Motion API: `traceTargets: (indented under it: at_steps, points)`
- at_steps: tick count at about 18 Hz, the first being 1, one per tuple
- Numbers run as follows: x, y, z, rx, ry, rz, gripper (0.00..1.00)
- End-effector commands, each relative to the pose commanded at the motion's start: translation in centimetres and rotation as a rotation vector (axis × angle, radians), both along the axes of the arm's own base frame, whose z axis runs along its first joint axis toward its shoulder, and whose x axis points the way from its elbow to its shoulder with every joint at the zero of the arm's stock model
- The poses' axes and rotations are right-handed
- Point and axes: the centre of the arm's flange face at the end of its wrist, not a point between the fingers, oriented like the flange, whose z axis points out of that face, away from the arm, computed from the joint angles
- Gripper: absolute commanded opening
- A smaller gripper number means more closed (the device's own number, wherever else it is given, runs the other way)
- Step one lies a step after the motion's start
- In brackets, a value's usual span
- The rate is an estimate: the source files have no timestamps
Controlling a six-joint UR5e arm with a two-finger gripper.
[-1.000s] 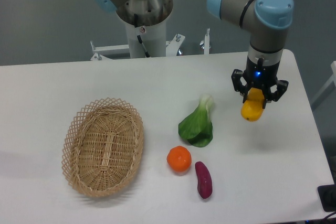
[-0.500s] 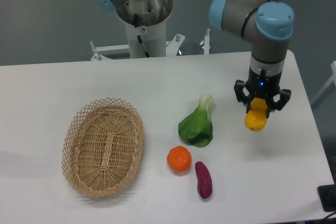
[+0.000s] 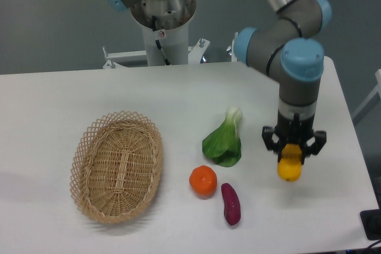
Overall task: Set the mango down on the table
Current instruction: 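Lower the held yellow mango toward the table beside the sweet potato, then set the mango on the table and open the gripper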
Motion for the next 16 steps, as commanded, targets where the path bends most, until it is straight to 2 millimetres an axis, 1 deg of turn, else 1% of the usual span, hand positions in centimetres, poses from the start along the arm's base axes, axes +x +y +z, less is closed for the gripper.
traceTargets:
  at_steps: [2,10,11,12,13,14,15,16]
  points:
    - [0.5,0.6,-1.4,-0.007,-0.016,-0.005,0.40]
    - [1.8,1.2,-3.6,-0.029,-0.049,-0.021,0.43]
    - [1.7,1.3,-3.5,-0.027,-0.046,-0.021,0.52]
    - [1.6,1.3,-3.2,-0.025,-0.039,-0.027,0.75]
    - [1.5,1.4,-3.2,-0.023,-0.040,-0.026,0.83]
    - [1.5,1.4,-3.2,-0.024,-0.037,-0.029,0.86]
    - [1.4,1.4,-3.0,-0.023,-0.035,-0.029,0.91]
    - [1.3,1.5,-2.9,-0.022,-0.032,-0.032,0.91]
